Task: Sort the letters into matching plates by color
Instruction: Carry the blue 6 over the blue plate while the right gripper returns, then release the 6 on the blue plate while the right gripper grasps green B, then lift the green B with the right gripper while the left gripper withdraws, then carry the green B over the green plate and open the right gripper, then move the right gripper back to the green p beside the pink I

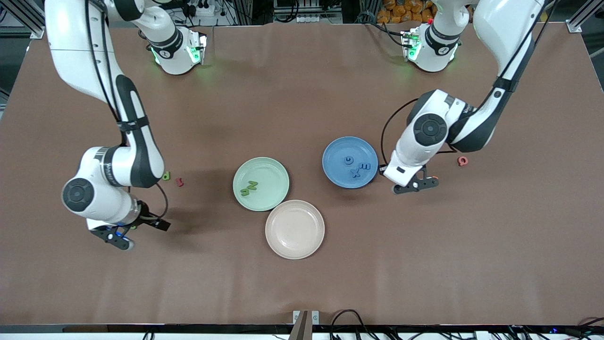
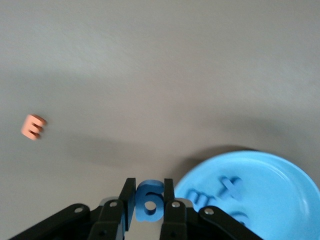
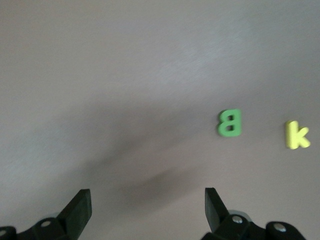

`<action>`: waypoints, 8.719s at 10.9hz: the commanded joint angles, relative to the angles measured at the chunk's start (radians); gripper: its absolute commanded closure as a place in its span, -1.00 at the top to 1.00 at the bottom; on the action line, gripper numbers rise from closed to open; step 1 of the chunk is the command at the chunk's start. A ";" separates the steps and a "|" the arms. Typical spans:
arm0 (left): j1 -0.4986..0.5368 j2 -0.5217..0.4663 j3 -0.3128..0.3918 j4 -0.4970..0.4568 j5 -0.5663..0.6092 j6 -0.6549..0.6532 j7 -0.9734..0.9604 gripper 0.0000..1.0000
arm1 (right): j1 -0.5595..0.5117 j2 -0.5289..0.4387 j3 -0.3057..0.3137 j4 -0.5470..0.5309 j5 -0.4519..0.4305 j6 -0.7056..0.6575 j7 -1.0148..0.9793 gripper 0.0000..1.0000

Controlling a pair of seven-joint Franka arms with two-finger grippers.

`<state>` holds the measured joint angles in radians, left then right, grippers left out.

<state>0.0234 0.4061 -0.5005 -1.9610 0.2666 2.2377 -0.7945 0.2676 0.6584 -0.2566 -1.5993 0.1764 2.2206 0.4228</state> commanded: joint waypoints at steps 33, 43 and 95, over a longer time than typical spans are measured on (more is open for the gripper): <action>-0.082 -0.145 0.336 0.063 -0.265 -0.130 0.811 1.00 | -0.274 0.069 0.149 -0.137 -0.017 0.289 -0.102 -0.24; -0.068 -0.288 0.396 0.160 -0.254 -0.320 0.827 1.00 | -0.225 0.046 0.143 -0.142 -0.022 0.262 -0.102 -0.52; -0.049 -0.395 0.428 0.386 -0.291 -0.570 0.813 1.00 | 0.064 -0.393 0.092 -0.648 -0.118 0.291 -0.567 1.00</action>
<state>-0.0359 0.0202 -0.0715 -1.5606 -0.0013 1.6566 0.0102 0.3635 0.3529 -0.1803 -2.1541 0.0799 2.4872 -0.0539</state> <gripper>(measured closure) 0.000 0.000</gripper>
